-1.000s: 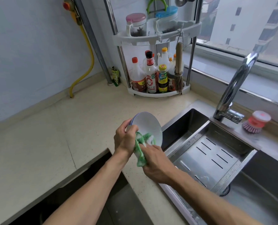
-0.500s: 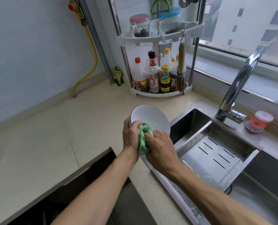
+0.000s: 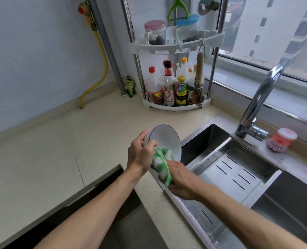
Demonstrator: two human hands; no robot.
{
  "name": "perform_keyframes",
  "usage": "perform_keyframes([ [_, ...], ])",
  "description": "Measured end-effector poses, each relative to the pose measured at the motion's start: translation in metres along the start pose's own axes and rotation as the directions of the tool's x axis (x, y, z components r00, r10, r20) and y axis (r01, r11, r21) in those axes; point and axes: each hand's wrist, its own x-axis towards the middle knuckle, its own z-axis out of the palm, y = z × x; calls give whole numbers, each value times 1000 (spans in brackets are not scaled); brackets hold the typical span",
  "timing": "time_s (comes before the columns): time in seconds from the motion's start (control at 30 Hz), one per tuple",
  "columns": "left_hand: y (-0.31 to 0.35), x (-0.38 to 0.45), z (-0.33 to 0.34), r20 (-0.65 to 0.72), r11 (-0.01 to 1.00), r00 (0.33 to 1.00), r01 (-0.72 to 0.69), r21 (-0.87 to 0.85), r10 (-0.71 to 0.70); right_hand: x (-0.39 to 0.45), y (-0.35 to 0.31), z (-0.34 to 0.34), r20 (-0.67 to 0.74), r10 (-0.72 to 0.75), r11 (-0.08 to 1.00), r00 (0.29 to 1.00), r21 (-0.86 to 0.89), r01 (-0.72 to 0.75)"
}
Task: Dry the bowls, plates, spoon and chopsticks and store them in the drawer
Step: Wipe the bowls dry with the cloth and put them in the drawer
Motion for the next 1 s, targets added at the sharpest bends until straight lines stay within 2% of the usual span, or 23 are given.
perform_keyframes([
  [0.07, 2, 2, -8, 88, 1000, 996, -7, 6, 6, -7, 30, -6, 46, -110, 922, 993, -367, 120],
  [0.13, 6, 1, -6, 52, 1000, 999, -8, 2, 8, -1, 23, -9, 21, -55, 893, 998, -446, 59],
  [0.17, 8, 2, -4, -1, 1000, 1000, 7, -16, -7, 7, 8, -4, -8, 48, 922, 999, -385, -48],
  [0.23, 9, 2, -2, -65, 999, 997, 44, -28, -46, 18, -25, 5, 48, 263, 964, 964, -56, -260],
  [0.27, 8, 2, -4, -49, 999, 997, 52, -1, -52, 18, -31, 7, 65, 258, 962, 964, 70, -263],
  [0.3, 7, 4, -9, -1, 998, 998, 64, 24, -64, 13, -29, 5, 67, 181, 978, 981, 96, -187],
  [0.33, 6, 6, -15, 69, 995, 993, 90, 35, -93, 5, -20, 4, 33, 63, 998, 997, -8, -63],
  [0.4, 7, 7, -28, 183, 985, 968, 174, 16, -174, -5, 14, 3, -14, -168, 915, 986, -375, 151],
  [0.43, 7, 8, -32, 207, 974, 953, 225, 6, -221, -7, 27, 2, -24, -227, 864, 974, -467, 190],
  [0.5, 5, 11, -33, 197, 943, 927, 331, -28, -319, -4, 29, -1, -33, -242, 839, 970, -508, 192],
  [0.57, 0, 9, -28, 178, 895, 911, 403, -189, -373, 4, 16, 1, -161, -246, 852, 956, -506, 134],
  [0.63, -7, 3, -17, 118, 861, 942, 336, -382, -315, 13, -2, 0, -306, -170, 903, 937, -430, 23],
  [0.7, -14, -4, -4, 54, 789, 961, 254, -560, -272, 21, -22, 5, -419, -79, 948, 904, -313, -63],
  [0.77, -13, -7, 3, -7, 721, 944, 247, -648, -330, 26, -39, 15, -495, 24, 989, 869, -116, -94],
  [0.83, -11, -6, -3, -52, 780, 937, 257, -571, -347, 21, -37, 19, -441, 89, 995, 893, 70, -64],
  [0.87, -11, -5, -10, -47, 832, 947, 254, -493, -317, 16, -32, 17, -336, 49, 997, 941, 71, -27],
  [0.93, -12, -5, -22, 18, 919, 975, 215, -329, -221, 6, -8, 8, -106, -149, 972, 983, -199, 126],
  [0.97, -13, -5, -26, 46, 943, 982, 191, -272, -185, 4, 5, 2, -24, -204, 910, 979, -373, 180],
  [1.0, -13, -6, -27, 51, 957, 986, 167, -237, -159, 4, 10, -3, 9, -208, 871, 978, -453, 190],
])
